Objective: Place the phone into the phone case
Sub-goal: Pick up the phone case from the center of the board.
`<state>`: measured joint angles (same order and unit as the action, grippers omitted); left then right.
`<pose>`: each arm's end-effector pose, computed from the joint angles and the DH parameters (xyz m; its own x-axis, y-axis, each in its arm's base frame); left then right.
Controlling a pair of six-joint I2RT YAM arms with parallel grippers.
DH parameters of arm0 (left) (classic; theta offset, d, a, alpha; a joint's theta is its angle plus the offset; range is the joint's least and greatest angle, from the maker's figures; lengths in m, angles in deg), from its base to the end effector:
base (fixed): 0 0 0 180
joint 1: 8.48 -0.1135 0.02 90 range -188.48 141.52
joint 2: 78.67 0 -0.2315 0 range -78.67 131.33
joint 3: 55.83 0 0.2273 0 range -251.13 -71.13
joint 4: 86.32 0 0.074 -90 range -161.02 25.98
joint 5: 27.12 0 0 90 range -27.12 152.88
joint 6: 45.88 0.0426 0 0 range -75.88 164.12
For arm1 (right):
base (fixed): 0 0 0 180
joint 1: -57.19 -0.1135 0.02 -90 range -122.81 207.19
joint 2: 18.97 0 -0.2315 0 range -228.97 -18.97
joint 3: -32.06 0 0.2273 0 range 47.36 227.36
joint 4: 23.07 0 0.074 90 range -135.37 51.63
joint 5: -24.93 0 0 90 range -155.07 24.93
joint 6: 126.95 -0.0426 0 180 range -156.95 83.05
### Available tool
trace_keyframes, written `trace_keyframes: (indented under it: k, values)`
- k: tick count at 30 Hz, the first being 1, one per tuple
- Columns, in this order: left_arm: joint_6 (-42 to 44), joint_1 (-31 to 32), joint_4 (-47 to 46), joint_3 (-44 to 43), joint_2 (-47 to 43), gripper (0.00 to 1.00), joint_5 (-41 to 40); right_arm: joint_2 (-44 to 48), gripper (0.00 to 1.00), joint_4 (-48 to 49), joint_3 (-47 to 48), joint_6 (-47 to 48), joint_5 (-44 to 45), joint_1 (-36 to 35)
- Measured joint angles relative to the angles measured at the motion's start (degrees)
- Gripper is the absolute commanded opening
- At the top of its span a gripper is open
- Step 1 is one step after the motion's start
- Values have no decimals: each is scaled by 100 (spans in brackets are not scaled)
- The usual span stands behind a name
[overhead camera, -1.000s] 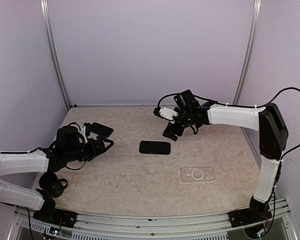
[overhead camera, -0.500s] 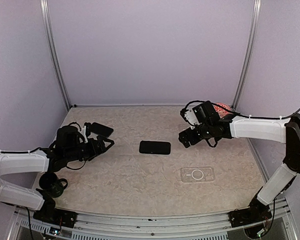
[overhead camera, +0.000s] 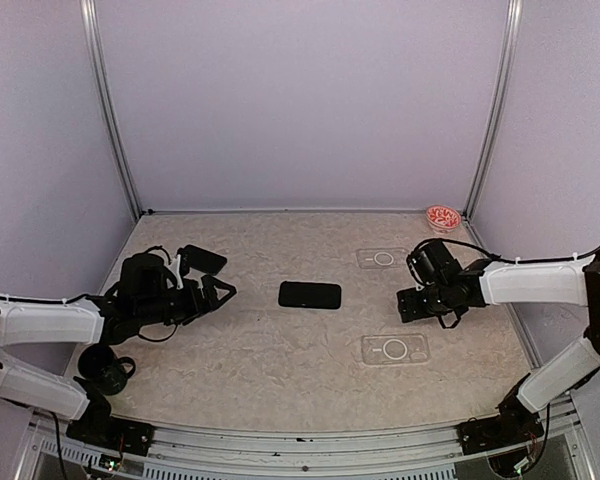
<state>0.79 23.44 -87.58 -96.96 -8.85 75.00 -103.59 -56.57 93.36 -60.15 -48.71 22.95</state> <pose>0.2008 -0.1356 0.1684 -0.7477 -0.3247 -0.5793 0.2228 0.6991 -0.6794 0.2299 0.1419 0.1579 -0.7984 -0.0862 -0.5959 -0.1065 0.9943 -0.0011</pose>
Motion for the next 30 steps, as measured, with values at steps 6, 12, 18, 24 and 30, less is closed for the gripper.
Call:
trace_keyframes:
  k: [6,12,18,24,30]
  values:
    - [11,7,-20,-116,76,99,0,608,59,-44,-605,-511,-90,146]
    - [13,11,-26,-168,136,99,2,994,50,-35,-992,-861,-247,153]
    - [13,33,-39,-195,223,99,4,1213,41,-52,-1370,-1097,-407,157]
    - [17,33,-57,-284,262,99,4,1425,34,-31,-1602,-1217,-546,157]
    - [15,33,-59,-289,302,99,7,1397,30,31,-1716,-1231,-656,157]
